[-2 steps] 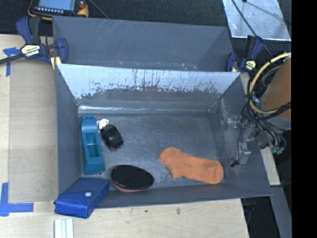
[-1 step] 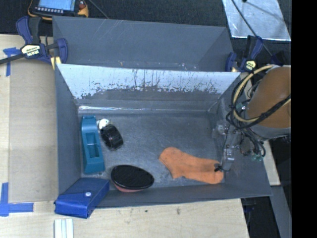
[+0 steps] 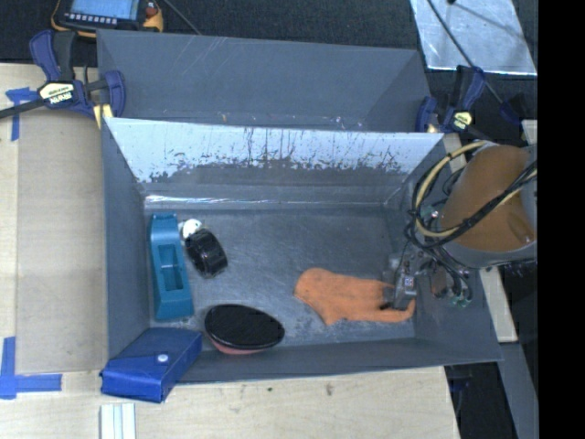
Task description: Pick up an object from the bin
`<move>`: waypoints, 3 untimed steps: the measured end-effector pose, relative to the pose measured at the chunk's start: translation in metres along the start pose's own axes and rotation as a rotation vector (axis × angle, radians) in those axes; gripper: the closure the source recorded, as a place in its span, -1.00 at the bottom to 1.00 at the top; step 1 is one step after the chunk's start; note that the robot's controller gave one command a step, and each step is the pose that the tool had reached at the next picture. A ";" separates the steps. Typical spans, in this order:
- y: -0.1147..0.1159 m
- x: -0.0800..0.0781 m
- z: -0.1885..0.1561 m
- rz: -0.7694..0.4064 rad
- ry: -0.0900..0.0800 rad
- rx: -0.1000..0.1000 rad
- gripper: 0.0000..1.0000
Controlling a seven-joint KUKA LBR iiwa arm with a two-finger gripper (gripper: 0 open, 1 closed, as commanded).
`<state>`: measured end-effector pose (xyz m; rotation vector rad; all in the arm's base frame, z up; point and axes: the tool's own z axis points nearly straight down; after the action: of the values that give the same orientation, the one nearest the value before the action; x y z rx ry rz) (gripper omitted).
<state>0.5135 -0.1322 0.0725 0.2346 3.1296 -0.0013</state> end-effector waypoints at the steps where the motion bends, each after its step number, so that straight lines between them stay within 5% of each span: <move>1: 0.000 0.000 0.000 -0.001 0.000 0.000 1.00; 3: 0.000 0.000 0.000 -0.002 0.000 0.000 1.00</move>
Offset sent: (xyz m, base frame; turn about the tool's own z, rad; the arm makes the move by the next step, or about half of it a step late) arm 0.0000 0.0000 0.0000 0.0000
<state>0.5135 -0.1322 0.0725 0.2321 3.1302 -0.0014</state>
